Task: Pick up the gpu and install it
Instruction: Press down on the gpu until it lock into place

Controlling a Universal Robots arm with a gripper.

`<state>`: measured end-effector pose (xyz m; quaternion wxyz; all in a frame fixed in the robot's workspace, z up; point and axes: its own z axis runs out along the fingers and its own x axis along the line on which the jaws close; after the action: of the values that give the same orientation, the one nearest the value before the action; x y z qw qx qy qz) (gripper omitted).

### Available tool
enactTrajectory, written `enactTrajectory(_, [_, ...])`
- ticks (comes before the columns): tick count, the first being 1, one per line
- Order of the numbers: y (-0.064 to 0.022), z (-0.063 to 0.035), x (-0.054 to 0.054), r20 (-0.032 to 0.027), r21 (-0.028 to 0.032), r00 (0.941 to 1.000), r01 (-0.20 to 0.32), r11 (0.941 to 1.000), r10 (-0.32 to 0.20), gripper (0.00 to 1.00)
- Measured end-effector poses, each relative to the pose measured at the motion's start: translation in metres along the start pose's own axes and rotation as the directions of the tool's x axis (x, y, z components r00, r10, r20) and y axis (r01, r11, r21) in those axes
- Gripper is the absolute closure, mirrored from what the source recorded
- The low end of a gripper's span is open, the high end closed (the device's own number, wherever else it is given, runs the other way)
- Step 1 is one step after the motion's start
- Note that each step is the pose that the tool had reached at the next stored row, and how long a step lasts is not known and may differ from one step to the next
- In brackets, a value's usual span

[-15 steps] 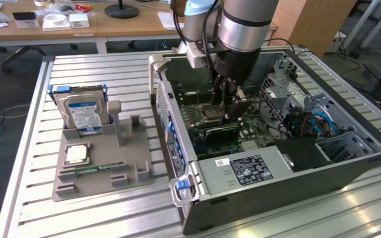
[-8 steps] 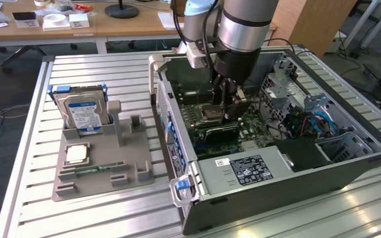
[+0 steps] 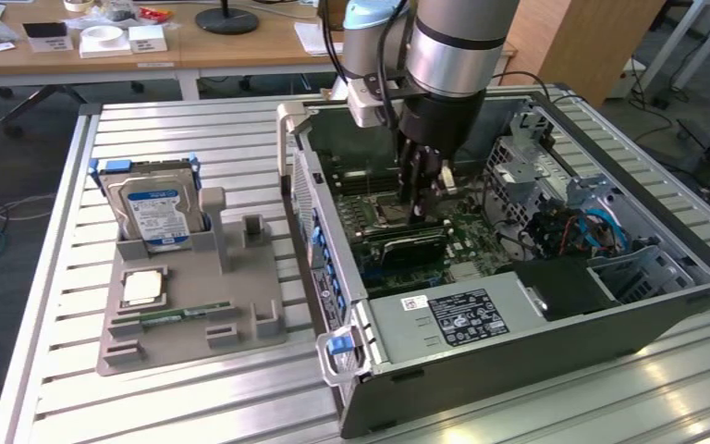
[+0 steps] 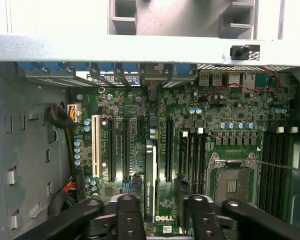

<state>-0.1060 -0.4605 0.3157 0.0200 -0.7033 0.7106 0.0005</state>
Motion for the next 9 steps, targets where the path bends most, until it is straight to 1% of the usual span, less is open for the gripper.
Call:
enactTrajectory(1, [0.0000,0.0000,0.0000,0.0000,0.0000,1.0000,0.000,1.0000,0.000,0.62])
enactTrajectory(2, [0.0000,0.0000,0.0000,0.0000,0.0000,1.0000,0.000,1.0000,0.000,0.62])
enactTrajectory(5, [0.0000,0.0000,0.0000,0.0000,0.0000,1.0000,0.000,1.0000,0.000,0.80])
enactTrajectory(6, [0.0000,0.0000,0.0000,0.0001,0.0000,1.0000,0.000,1.0000,0.000,0.80])
enactTrajectory(7, [0.0000,0.0000,0.0000,0.0000,0.0000,1.0000,0.000,1.0000,0.000,0.86])
enactTrajectory(8, [0.0000,0.0000,0.0000,0.0001,0.0000,1.0000,0.000,1.0000,0.000,0.86])
enactTrajectory(9, [0.0000,0.0000,0.0000,0.0001,0.0001,1.0000,0.000,1.0000,0.000,0.89])
